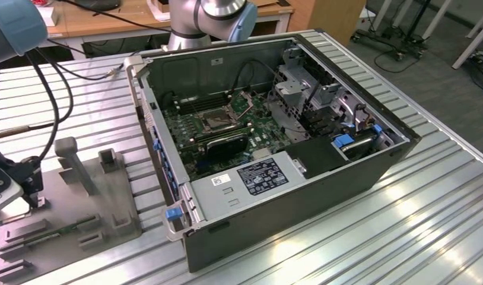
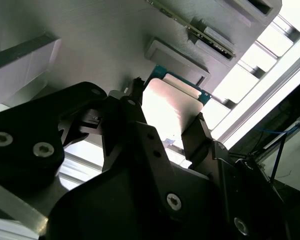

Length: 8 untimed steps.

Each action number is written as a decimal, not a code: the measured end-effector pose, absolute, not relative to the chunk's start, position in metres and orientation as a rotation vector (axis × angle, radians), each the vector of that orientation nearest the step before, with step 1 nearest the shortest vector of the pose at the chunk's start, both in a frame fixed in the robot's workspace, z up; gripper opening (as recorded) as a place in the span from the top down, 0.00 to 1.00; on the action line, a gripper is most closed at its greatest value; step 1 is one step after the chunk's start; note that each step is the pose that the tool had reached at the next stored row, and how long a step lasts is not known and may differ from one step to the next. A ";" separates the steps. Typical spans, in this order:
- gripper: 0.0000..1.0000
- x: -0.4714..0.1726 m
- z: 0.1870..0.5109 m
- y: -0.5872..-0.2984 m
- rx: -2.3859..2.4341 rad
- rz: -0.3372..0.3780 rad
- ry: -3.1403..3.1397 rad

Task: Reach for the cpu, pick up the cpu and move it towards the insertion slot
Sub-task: 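Pick up the cpu and move it towards the insertion slot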

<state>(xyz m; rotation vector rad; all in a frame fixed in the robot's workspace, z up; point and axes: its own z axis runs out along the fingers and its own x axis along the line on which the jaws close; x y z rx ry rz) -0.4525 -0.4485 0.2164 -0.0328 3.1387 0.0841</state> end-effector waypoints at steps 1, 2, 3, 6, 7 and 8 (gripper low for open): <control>0.45 -0.453 0.217 -0.449 -0.033 0.084 3.139; 0.45 -0.453 0.217 -0.449 -0.033 0.084 3.139; 0.45 -0.453 0.218 -0.449 -0.033 0.084 3.139; 0.45 -0.453 0.219 -0.449 -0.033 0.084 3.139; 0.45 -0.453 0.219 -0.449 -0.033 0.084 3.139; 0.45 -0.453 0.220 -0.449 -0.033 0.084 3.139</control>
